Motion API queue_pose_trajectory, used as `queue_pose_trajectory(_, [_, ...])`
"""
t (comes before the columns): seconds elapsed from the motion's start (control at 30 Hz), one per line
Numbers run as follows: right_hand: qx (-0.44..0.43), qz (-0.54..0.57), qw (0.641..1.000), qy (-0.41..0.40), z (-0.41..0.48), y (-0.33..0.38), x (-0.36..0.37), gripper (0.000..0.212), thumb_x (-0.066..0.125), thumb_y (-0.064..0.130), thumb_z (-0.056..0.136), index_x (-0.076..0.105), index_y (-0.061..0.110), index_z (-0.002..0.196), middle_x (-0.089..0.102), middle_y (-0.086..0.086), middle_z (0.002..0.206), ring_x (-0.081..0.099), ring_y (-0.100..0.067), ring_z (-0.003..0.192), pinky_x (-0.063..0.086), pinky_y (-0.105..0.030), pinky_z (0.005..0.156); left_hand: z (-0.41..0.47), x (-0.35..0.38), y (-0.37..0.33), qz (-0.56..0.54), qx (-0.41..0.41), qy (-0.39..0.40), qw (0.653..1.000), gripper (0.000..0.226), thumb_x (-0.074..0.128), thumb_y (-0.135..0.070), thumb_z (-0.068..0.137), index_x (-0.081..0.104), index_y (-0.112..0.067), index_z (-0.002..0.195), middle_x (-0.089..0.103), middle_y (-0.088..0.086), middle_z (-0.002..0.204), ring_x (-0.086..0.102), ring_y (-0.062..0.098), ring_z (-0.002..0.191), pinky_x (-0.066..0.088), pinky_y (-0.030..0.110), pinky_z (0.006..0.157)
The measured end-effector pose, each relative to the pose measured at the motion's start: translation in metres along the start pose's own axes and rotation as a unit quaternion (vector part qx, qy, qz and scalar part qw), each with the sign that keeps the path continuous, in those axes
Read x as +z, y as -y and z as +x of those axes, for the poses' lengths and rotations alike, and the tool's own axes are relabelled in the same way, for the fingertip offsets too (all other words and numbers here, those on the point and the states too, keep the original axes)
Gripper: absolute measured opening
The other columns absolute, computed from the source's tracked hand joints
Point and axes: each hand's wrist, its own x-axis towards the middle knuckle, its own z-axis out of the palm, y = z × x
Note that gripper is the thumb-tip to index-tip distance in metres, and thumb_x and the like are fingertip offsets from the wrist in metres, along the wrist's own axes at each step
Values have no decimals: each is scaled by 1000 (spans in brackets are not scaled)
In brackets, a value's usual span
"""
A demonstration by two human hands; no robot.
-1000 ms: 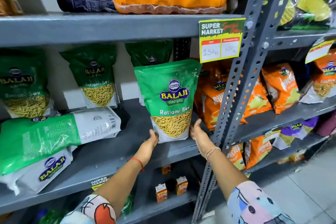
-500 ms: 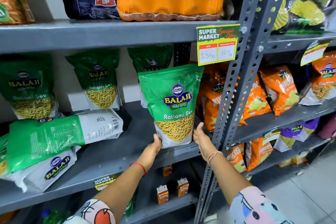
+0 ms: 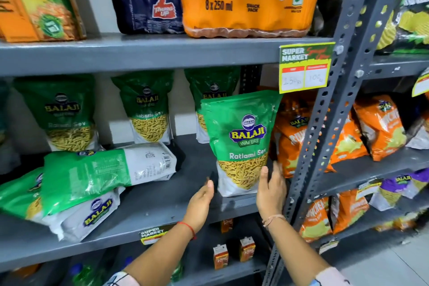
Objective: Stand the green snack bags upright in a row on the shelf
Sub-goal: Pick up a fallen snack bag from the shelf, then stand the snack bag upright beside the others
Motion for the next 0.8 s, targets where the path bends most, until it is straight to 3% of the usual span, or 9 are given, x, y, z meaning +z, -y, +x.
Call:
queue_pose_trajectory(0.13, [-270,-12,962,-45,-21,42,32,57,21,50,93,38,11,131,33,-13,145,28,-22,136,12,-29,115,-10,-52,-4,-76,43,-122,989,45,44,-35,92,51,-8,128,52,6,134,45,18,125,30,33,110])
queue_pose_trajectory(0.27, [-372,19,927,29,-36,88,80,46,28,45,94,41,15,127,38,-10,142,26,-13,137,14,-26,116,-17,-94,-5,-174,15,-212,961,44,51,-26,91,50,-3,128,52,7,134,46,19,123,30,37,112])
queue_pose_trajectory(0.43, [-317,16,917,243,-16,139,144,62,31,60,88,58,10,113,59,-14,127,51,-25,119,33,-29,105,-25,-105,-25,-293,-32,-177,939,37,40,-27,96,50,-4,124,48,11,135,46,22,117,42,35,90])
queue_pose_trajectory(0.57, [-185,-60,878,438,9,178,198,49,36,45,93,56,8,118,57,-19,126,52,-34,117,42,-41,100,-31,-110,-44,-369,-26,-135,919,50,32,-30,98,34,1,137,26,24,146,27,36,136,22,40,112])
queue_pose_trajectory(0.63, [-160,-112,852,486,18,189,226,67,26,63,86,52,14,122,51,-15,136,45,-33,124,35,-44,107,-23,-111,-47,-411,-46,-123,902,52,34,-33,97,35,1,136,54,31,125,55,29,117,45,31,97])
queue_pose_trajectory(0.67, [-159,-142,835,507,22,192,240,75,22,70,82,50,15,125,48,-15,139,44,-33,126,33,-46,108,-18,-112,-48,-436,-54,-127,889,50,35,-33,97,37,-1,136,69,29,100,69,22,94,56,24,74])
queue_pose_trajectory(0.7, [-167,-181,816,523,23,193,249,77,18,70,83,49,15,126,47,-15,140,43,-33,126,30,-47,109,-14,-112,-47,-462,-53,-138,874,46,35,-31,97,40,-4,135,73,26,85,72,17,79,55,21,57])
queue_pose_trajectory(0.73, [-178,-223,798,532,23,193,256,74,16,67,86,48,16,128,45,-14,142,42,-33,127,28,-46,111,-10,-113,-45,-482,-56,-147,862,41,35,-30,97,45,-8,131,75,21,83,72,14,78,52,22,54])
queue_pose_trajectory(0.8, [-182,-277,773,541,22,191,266,68,15,63,89,42,20,135,34,-14,149,34,-33,133,22,-43,114,-3,-110,-42,-495,-44,-145,856,35,35,-31,97,56,-13,117,76,6,77,71,11,74,50,22,66])
